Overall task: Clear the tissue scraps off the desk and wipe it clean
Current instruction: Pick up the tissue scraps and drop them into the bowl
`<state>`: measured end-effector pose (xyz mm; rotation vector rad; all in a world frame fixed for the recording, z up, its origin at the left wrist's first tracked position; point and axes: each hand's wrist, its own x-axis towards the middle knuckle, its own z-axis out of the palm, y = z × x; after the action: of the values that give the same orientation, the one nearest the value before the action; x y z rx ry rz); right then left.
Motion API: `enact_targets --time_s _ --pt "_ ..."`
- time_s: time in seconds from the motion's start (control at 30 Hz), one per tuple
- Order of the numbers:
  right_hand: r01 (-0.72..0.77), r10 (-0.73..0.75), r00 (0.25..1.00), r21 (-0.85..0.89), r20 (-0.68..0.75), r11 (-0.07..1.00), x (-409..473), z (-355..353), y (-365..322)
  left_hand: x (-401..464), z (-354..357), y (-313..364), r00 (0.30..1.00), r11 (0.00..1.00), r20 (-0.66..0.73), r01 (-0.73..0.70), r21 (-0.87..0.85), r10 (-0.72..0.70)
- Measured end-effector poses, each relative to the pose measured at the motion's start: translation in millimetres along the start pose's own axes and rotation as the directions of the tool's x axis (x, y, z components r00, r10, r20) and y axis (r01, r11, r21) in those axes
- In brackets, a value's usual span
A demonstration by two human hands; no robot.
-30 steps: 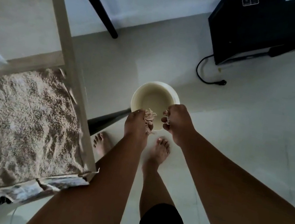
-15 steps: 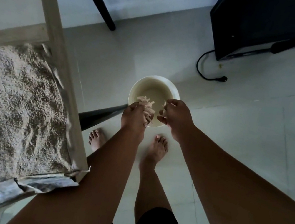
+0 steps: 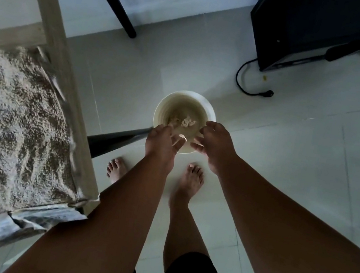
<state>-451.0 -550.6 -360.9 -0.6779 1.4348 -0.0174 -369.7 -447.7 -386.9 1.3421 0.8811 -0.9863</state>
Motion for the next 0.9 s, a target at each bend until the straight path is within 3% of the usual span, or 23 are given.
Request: enact_targets --time_s 0.3,0.53,0.73,0.9 --pt "0.032 -0.033 0.999 -0.053 -0.014 0.998 -24.6 -9.9 -10.6 -42.0 5.5 3.0 0.998 0.996 0.061 0.000 0.088 -0.006" --pt "0.076 -0.076 0.997 -0.021 0.009 0.997 -97.2 -29.0 -33.3 -122.1 10.3 18.8 0.988 0.977 0.156 -0.044 0.207 0.011" --pt "0.128 -0.126 0.991 -0.061 0.036 0.990 -180.8 -44.0 -59.1 -202.3 2.6 48.7 0.961 0.849 0.265 -0.203 0.487 0.078" --pt "0.227 -0.210 0.972 -0.203 0.104 0.952 -241.5 -48.1 -86.3 -259.2 -9.3 82.4 0.913 0.776 0.397 -0.318 0.544 0.095"
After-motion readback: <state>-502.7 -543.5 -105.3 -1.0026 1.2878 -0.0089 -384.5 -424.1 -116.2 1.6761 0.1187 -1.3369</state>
